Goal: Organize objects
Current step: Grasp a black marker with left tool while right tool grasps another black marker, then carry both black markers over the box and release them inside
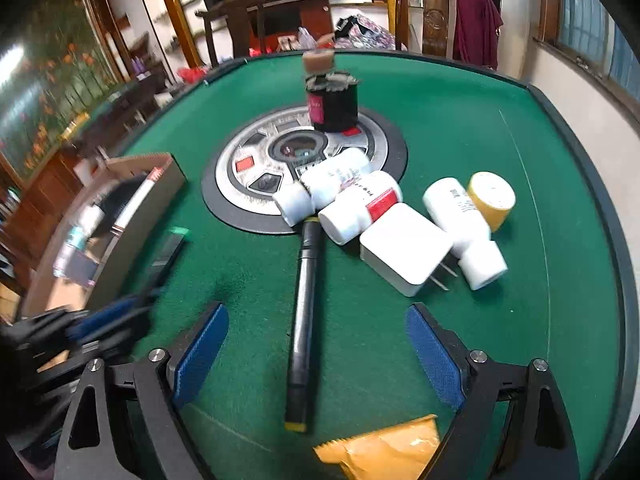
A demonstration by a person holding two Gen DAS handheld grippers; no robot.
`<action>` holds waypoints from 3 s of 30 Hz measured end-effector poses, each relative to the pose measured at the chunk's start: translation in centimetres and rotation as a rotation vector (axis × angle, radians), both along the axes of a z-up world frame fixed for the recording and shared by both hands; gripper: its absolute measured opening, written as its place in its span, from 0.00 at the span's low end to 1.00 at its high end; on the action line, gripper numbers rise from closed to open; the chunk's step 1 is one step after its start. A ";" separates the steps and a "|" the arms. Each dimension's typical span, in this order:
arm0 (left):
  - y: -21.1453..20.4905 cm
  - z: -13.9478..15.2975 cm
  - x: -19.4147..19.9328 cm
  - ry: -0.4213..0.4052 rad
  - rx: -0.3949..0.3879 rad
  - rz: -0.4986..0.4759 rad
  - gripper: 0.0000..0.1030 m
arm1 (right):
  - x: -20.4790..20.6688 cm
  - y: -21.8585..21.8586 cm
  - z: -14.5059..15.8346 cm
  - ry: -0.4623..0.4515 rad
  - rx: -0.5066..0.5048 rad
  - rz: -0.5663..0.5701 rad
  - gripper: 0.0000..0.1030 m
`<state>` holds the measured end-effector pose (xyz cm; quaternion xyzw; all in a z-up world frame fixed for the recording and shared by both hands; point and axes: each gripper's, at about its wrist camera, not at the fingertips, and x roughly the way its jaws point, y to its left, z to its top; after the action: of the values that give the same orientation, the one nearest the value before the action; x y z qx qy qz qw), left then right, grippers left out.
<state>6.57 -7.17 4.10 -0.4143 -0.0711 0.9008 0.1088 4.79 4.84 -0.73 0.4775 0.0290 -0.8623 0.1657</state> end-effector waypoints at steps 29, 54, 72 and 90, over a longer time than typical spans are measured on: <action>-12.3 1.1 7.6 0.067 0.183 0.184 0.14 | 4.3 -1.4 2.4 0.091 -0.198 -0.080 0.16; -20.9 1.0 9.1 0.083 0.043 0.376 0.14 | 7.0 -11.7 7.7 0.027 -0.433 0.267 0.16; -23.7 -1.8 5.2 -0.030 -0.018 0.378 0.14 | 2.5 -24.5 1.3 -0.211 -0.382 0.382 0.18; -24.7 -1.4 4.8 -0.010 0.017 0.393 0.28 | 1.9 -27.8 0.4 -0.147 -0.238 0.349 0.17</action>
<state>11.39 -31.89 2.65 -0.3961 -0.1590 0.9019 -0.0660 6.64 -22.95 -0.29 0.5039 -0.0031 -0.7809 0.3691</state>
